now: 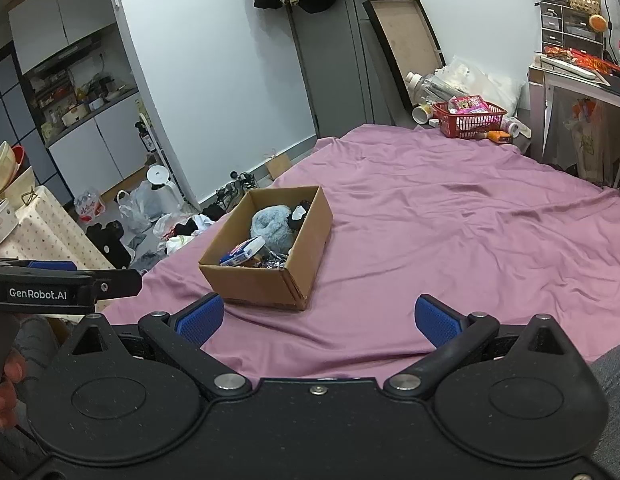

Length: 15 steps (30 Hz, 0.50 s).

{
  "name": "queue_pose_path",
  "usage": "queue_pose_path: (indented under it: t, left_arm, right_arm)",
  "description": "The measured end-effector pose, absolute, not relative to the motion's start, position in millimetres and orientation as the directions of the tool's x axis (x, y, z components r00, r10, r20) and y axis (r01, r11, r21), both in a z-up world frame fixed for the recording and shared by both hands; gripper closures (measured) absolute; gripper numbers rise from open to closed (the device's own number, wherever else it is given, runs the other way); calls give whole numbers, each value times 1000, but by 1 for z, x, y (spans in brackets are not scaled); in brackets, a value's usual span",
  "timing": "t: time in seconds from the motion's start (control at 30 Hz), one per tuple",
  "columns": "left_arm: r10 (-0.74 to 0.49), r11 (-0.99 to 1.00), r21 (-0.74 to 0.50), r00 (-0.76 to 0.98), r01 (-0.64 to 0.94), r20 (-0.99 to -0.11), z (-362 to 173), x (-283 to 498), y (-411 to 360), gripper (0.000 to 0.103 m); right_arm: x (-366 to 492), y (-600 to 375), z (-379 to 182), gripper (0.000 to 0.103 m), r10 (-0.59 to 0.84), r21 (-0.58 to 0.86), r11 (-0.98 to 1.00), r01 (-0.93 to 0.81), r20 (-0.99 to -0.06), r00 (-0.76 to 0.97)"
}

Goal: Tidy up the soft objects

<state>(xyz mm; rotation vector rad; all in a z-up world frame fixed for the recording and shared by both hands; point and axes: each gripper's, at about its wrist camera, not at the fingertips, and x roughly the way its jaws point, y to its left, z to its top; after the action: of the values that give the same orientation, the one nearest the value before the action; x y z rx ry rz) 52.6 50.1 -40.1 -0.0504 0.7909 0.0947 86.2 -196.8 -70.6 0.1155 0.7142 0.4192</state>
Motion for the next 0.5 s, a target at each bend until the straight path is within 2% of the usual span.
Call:
queue_pose_path:
  t: [0.5]
  left_arm:
    - [81, 995, 15, 712, -100, -698, -40, 51, 46, 1]
  right_arm:
    - [86, -196, -71, 0, 410, 245, 911, -331, -610, 678]
